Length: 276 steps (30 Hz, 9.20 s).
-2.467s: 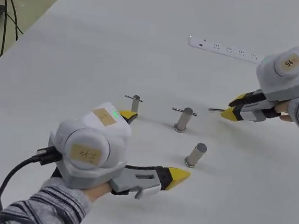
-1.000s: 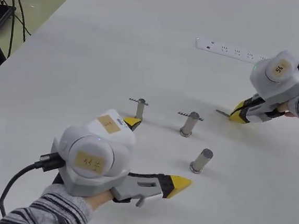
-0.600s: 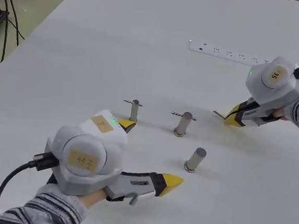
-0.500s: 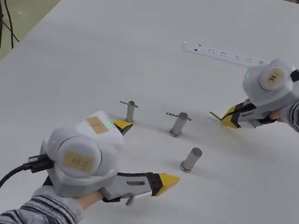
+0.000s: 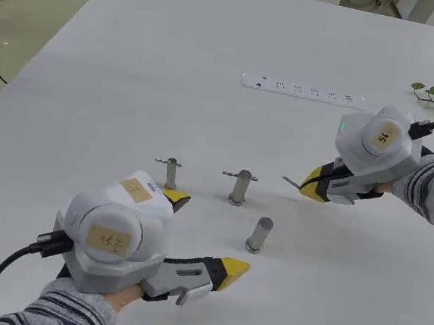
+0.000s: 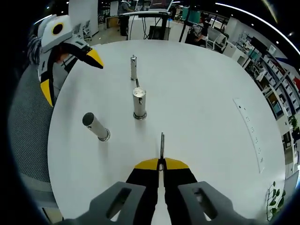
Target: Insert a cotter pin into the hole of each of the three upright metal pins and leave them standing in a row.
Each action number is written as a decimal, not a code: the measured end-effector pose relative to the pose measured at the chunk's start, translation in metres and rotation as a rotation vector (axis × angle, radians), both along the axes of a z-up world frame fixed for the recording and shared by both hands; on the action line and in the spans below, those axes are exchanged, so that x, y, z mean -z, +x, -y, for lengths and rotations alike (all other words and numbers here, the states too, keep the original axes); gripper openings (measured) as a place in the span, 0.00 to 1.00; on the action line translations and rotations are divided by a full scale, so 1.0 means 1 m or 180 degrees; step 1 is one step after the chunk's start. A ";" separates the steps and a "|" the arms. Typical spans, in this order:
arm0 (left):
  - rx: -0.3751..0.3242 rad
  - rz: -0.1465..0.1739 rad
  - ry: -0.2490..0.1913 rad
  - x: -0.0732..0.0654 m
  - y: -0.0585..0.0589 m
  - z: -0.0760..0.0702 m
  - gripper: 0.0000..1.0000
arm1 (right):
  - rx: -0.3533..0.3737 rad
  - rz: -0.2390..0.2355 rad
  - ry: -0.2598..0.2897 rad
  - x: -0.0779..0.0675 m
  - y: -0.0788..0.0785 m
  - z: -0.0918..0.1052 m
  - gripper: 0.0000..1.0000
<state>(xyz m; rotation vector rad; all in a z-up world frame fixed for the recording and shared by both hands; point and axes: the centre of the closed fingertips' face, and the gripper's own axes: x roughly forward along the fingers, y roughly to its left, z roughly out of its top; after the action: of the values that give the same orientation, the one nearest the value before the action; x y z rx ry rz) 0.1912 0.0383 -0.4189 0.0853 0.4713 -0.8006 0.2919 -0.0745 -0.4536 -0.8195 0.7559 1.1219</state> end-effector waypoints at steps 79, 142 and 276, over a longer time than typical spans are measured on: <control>0.0288 -0.0535 -0.0963 -0.043 -0.027 0.038 0.00 | -0.1138 0.0573 0.0448 -0.065 -0.127 -0.070 0.00; -0.0046 0.0020 -0.0142 0.007 0.013 0.034 0.27 | -0.0772 0.0555 -0.0053 -0.024 -0.087 -0.023 0.00; -0.0338 -0.0392 -0.0058 0.057 0.028 0.057 0.32 | -0.0462 0.0110 0.0312 -0.012 -0.076 -0.056 0.13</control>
<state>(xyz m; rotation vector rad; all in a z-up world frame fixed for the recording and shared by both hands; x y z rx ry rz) 0.2189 -0.0191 -0.4759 -0.0061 0.5800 -0.7081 0.2158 -0.0188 -0.4419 -0.8187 0.6154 1.2612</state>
